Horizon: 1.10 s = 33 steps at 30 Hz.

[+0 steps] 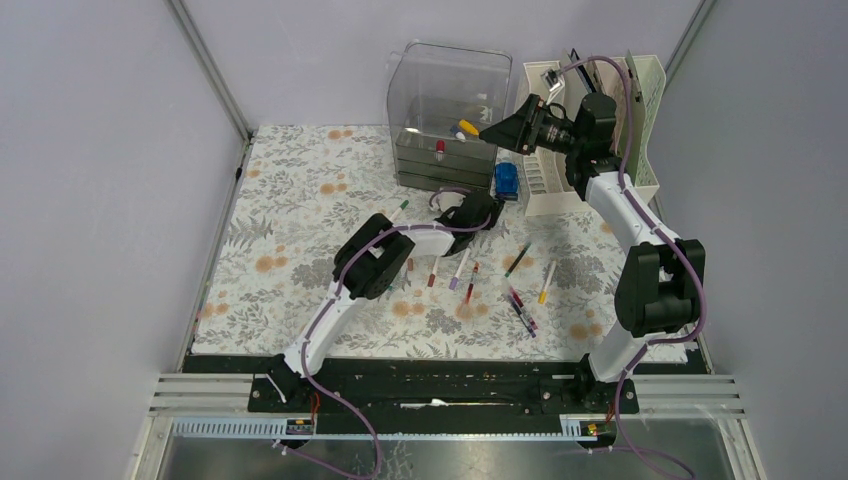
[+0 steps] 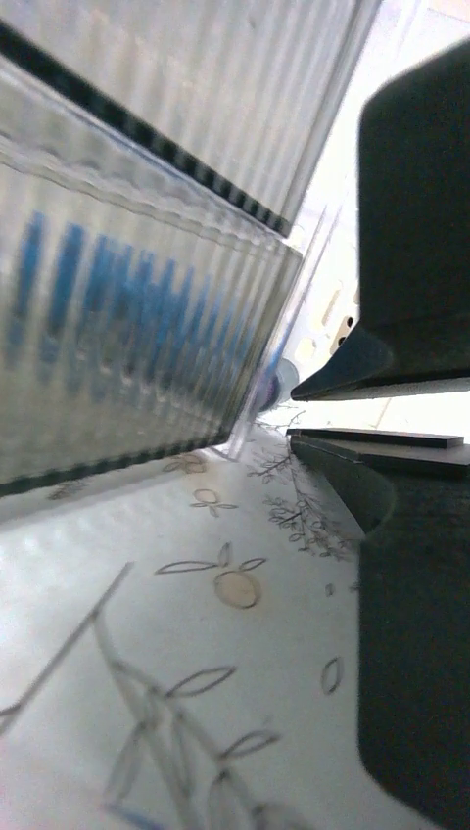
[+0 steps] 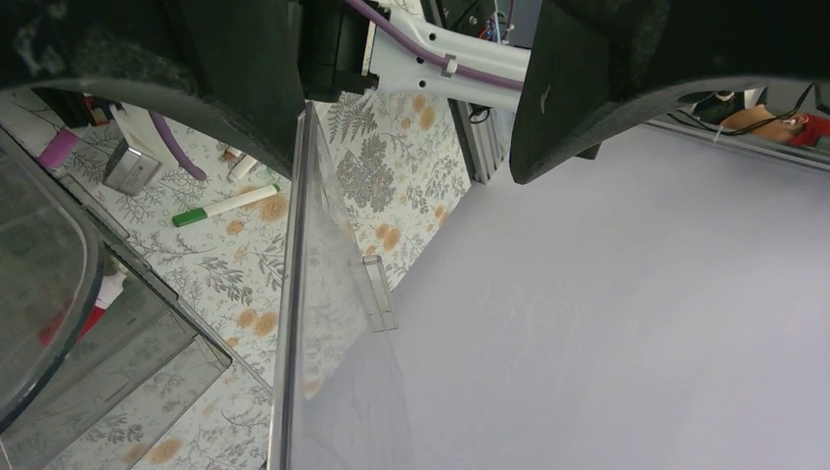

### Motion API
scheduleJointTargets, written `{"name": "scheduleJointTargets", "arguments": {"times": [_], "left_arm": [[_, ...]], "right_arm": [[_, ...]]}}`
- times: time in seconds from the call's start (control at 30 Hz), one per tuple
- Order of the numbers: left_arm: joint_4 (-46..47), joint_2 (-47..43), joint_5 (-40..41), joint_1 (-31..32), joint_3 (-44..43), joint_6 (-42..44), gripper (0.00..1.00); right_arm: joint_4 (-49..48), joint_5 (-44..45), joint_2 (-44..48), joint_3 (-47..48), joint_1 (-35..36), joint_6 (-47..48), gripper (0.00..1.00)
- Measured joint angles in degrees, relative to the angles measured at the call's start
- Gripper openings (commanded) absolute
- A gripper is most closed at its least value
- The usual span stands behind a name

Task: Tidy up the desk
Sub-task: Pick up the stationery from the center of the board.

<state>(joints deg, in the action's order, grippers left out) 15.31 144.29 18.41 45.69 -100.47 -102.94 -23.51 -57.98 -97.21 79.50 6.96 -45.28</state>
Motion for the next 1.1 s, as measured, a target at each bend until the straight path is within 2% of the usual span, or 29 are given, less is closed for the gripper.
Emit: {"name": "scheduleJointTargets", "arguments": {"times": [0.23,0.67,1.1], "left_arm": [[6.1,-0.33,-1.05,-1.57,2.73,4.42,0.03],[8.55,2.29,-2.47,-0.98,-4.59,4.35,0.03],[-2.58,6.23,-0.2,-1.01,-13.05,1.64,0.0]], "right_arm": [[-0.39,0.02,0.0,-0.57,0.0,-0.11,0.79],[-0.81,-0.02,0.0,-0.61,-0.33,-0.31,0.79],[-1.22,0.0,0.0,-0.61,-1.07,-0.92,0.79]]}}
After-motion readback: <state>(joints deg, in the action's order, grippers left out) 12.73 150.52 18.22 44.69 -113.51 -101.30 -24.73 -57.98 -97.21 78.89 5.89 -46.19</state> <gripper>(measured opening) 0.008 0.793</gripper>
